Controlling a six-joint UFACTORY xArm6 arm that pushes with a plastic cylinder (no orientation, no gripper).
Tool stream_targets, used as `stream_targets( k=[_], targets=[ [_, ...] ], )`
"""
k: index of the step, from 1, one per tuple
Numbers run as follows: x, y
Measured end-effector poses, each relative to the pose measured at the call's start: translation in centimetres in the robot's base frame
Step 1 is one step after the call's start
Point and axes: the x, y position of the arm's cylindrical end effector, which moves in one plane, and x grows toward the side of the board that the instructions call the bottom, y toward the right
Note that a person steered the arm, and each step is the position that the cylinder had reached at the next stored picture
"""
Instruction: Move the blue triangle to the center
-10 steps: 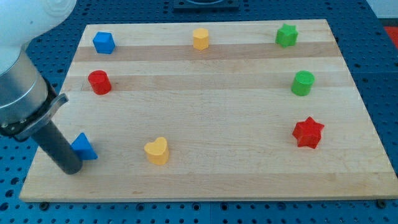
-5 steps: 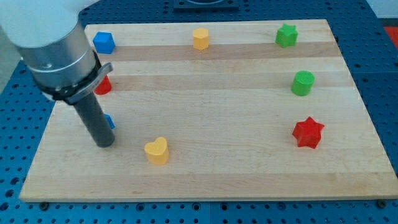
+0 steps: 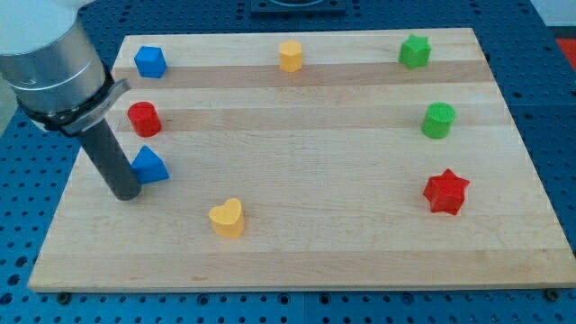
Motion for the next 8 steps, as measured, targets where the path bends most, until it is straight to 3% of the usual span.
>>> stream_targets(
  k=[3,8],
  targets=[
    [-2.1,-0.7],
    [-6.9,14.2]
  ],
)
